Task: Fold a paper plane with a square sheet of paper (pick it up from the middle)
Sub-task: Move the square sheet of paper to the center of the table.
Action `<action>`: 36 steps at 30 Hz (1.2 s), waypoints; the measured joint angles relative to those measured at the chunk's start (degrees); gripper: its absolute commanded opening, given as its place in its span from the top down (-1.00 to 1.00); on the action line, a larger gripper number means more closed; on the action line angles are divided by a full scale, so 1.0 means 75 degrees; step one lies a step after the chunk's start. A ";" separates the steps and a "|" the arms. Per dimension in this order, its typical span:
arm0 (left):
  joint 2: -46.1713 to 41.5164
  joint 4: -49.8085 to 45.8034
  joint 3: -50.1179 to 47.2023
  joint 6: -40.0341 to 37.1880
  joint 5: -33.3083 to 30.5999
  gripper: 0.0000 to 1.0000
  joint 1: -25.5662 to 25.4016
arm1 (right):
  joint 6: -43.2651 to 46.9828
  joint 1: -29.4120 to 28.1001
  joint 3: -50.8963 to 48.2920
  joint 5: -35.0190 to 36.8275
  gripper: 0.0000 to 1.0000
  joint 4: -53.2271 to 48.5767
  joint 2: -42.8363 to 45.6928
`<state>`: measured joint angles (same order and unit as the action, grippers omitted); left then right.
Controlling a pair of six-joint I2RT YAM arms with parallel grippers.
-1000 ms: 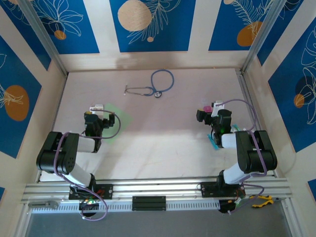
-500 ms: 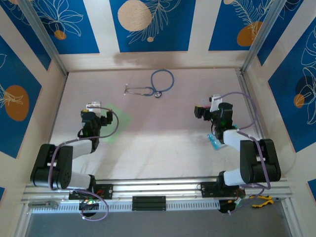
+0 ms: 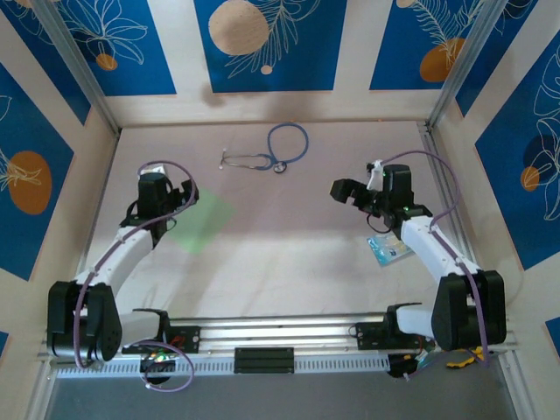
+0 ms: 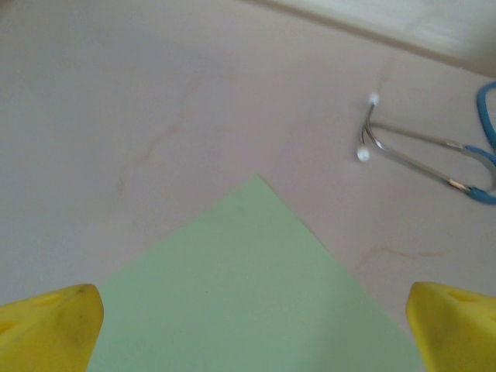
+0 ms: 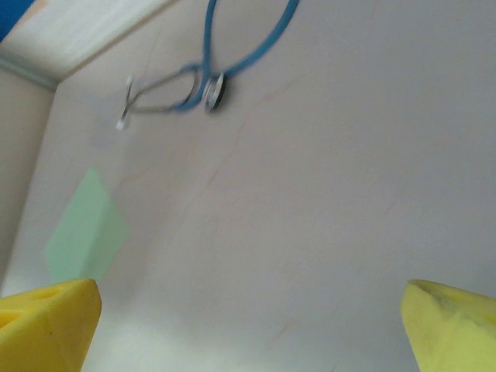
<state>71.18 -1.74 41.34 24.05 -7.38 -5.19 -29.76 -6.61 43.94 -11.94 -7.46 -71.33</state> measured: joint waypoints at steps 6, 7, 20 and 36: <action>0.0927 -0.0134 0.0003 0.1061 0.1358 -0.79 0.0012 | -0.0388 -0.0102 -0.0294 -0.0836 -0.98 -0.0761 0.0533; 0.1131 -0.0239 0.0035 0.1137 0.1597 -0.77 0.0012 | -0.0469 -0.0102 -0.0312 -0.0877 -0.98 -0.0866 0.0650; 0.3034 -0.0600 0.1151 0.1585 0.3130 -0.64 0.0006 | -0.1696 -0.0230 -0.0991 -0.1597 -0.98 -0.1472 0.2002; 0.3972 -0.1492 0.2101 0.1513 0.3346 -0.64 0.0003 | -0.2463 -0.0539 -0.1125 -0.1550 -0.98 -0.1594 0.2200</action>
<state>100.97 -12.93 57.10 35.40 17.72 -5.17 -48.23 -10.66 35.51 -23.57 -19.42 -54.83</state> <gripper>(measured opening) 0.821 0.992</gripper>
